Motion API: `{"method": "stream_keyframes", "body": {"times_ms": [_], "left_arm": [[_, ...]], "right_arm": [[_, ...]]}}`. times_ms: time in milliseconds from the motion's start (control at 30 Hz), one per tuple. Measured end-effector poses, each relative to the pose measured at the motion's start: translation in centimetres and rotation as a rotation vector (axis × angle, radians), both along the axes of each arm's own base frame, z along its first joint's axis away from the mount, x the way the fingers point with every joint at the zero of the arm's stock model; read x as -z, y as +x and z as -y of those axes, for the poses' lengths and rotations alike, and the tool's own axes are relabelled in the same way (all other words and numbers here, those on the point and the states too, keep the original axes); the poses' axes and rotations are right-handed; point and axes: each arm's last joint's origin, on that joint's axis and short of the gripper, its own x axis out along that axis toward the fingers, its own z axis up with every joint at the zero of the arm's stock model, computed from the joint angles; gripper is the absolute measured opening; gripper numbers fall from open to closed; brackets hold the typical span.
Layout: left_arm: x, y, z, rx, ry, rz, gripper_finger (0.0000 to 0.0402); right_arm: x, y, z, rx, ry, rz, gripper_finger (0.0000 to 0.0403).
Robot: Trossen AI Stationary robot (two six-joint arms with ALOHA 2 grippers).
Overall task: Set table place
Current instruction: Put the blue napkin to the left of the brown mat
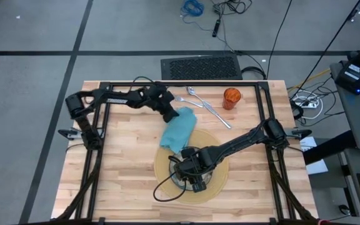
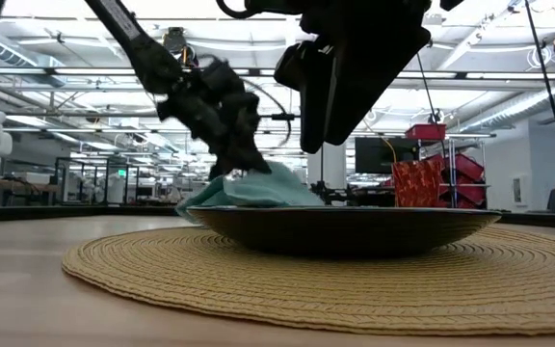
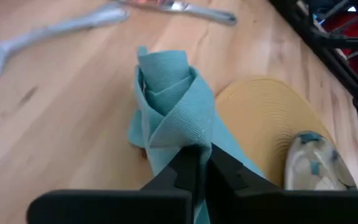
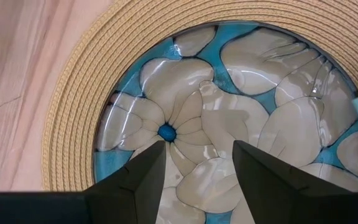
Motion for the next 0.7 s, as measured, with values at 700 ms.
{"method": "stream_keyframes", "body": {"times_ms": [700], "left_arm": [[-10.8, -6.0, 6.9, 0.005, 0.251, 0.006, 0.0]], "right_arm": [[0.0, 0.0, 0.5, 0.071, -0.16, 0.046, 0.0178]]}}
